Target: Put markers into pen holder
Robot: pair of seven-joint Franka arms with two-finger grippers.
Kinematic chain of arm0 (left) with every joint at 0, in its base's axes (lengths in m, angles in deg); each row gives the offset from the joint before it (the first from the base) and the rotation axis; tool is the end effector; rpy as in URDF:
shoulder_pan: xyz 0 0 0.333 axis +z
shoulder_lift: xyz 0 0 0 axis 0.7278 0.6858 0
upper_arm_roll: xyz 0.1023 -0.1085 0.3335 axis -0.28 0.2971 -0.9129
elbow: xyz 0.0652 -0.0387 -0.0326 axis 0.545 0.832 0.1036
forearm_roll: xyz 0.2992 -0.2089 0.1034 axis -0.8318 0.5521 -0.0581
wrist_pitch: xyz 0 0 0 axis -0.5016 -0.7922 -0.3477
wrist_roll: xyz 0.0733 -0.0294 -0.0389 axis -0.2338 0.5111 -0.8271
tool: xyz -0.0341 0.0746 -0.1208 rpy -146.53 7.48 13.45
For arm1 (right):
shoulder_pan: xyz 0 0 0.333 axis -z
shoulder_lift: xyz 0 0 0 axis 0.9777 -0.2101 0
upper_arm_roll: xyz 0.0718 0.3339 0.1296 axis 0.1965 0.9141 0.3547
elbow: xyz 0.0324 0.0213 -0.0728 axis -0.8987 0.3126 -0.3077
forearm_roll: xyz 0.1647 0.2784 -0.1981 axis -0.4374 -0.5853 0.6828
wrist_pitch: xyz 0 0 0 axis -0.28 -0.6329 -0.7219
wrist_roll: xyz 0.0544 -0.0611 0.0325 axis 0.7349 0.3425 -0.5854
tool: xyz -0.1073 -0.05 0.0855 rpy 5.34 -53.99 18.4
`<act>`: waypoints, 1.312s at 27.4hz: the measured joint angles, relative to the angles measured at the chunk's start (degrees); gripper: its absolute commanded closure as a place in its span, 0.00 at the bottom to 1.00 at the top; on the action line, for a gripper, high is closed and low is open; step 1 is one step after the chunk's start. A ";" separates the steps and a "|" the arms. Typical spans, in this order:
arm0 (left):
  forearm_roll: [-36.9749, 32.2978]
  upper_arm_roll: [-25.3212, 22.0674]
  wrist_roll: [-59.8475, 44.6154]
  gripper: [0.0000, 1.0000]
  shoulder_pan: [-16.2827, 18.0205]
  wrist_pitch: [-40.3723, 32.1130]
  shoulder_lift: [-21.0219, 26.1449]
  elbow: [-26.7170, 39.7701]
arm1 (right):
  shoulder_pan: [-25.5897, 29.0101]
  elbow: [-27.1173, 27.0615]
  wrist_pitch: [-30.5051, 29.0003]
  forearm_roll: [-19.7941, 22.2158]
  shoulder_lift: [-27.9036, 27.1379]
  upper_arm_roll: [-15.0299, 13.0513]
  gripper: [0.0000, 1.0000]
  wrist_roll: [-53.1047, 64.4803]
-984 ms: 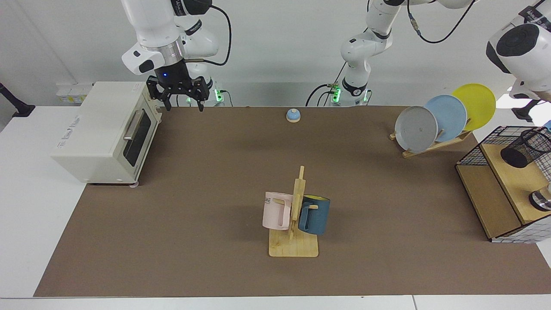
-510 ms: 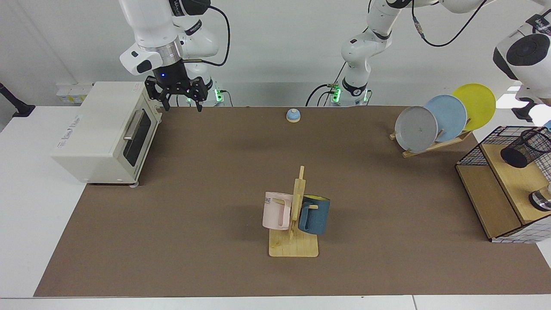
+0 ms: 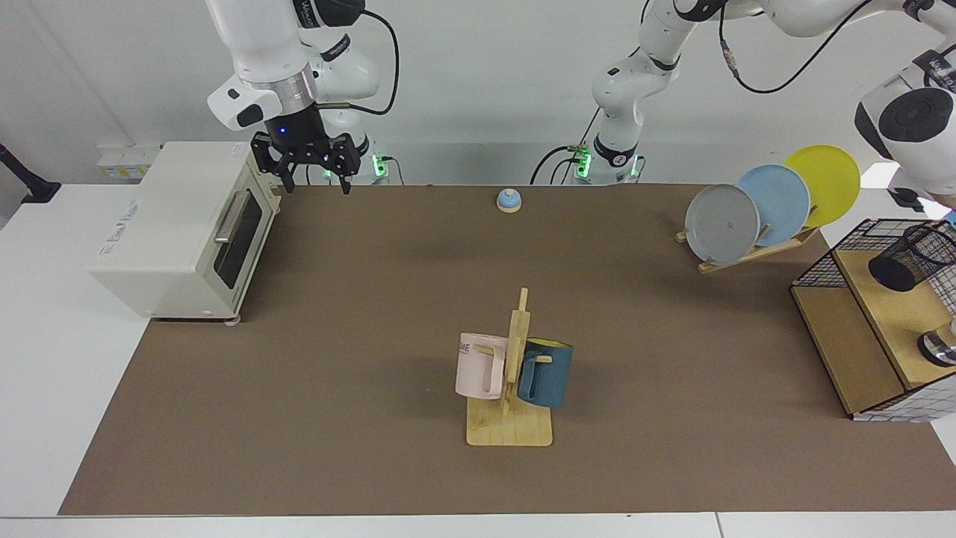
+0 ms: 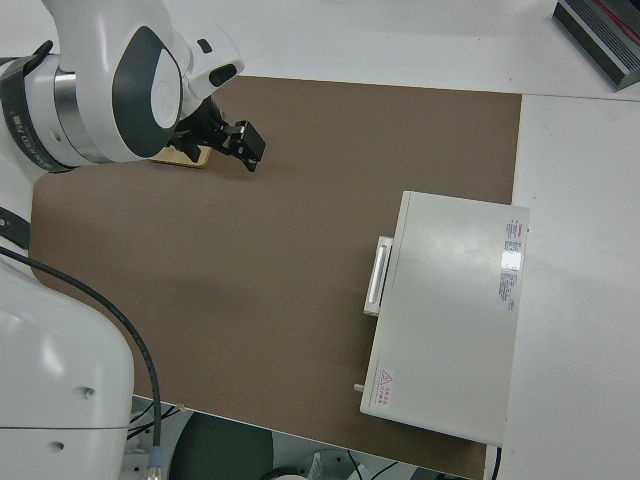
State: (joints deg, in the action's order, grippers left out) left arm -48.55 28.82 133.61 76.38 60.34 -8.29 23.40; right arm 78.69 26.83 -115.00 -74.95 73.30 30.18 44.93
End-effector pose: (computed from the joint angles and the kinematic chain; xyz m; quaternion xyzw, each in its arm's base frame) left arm 0.6384 0.2817 0.5925 -0.5495 0.6843 0.3078 0.3675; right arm 0.5106 0.0976 0.6384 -0.9993 0.0350 -0.0131 0.0046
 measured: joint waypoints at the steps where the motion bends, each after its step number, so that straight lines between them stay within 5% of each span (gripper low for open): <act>1: 0.00 0.00 0.00 1.00 0.07 0.00 0.00 -0.02 | 0.00 0.00 0.00 0.00 0.00 0.00 0.00 0.00; 36: -1.24 -1.45 -3.16 1.00 0.17 0.06 0.12 3.01 | 0.01 0.00 0.00 0.00 0.00 0.00 0.00 0.00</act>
State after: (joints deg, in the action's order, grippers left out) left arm -49.79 27.37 130.45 76.55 60.40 -8.17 26.42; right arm 78.70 26.83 -115.00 -74.95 73.29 30.18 44.93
